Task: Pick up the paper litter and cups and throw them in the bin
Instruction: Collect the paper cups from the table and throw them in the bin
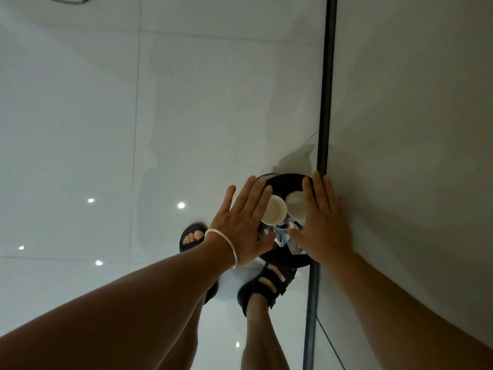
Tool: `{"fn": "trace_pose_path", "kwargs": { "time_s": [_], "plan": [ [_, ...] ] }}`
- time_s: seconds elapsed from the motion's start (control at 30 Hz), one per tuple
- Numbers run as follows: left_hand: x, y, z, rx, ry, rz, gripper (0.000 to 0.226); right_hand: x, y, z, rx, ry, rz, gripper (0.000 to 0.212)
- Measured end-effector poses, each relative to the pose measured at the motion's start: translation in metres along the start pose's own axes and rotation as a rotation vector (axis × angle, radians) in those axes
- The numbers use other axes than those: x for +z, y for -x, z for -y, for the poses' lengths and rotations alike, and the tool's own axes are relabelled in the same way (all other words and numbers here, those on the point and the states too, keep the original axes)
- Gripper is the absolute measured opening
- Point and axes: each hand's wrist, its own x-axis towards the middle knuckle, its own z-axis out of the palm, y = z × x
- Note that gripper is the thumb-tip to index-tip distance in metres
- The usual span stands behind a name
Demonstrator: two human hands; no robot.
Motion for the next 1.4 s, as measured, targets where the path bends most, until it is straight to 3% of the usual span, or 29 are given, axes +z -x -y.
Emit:
{"fn": "trace_pose_path", "kwargs": {
  "time_s": [0.2,0.43,0.77,1.1,1.4],
  "plan": [
    [-0.081,0.045,0.021,-0.011,-0.051,-0.05,0.084,-0.08,0.031,0.027,0.013,0.041,0.029,0.115],
    [-0.186,0.131,0.048,-0.144,-0.037,-0.109,0.083,-0.197,0.076,0.085,-0.064,0.05,-0.032,0.101],
    [-0.315,0.287,0.059,-0.514,-0.046,-0.249,0.083,-0.318,0.162,0.171,-0.305,0.097,-0.074,0.087],
    [-0.317,0.476,0.031,-0.96,0.149,-0.392,0.079,-0.363,0.238,0.286,-0.576,0.183,-0.004,0.087],
    [-0.275,0.702,0.019,-1.425,0.186,-0.502,0.076,-0.347,0.352,0.484,-1.021,0.291,-0.002,0.086]
  ]
}}
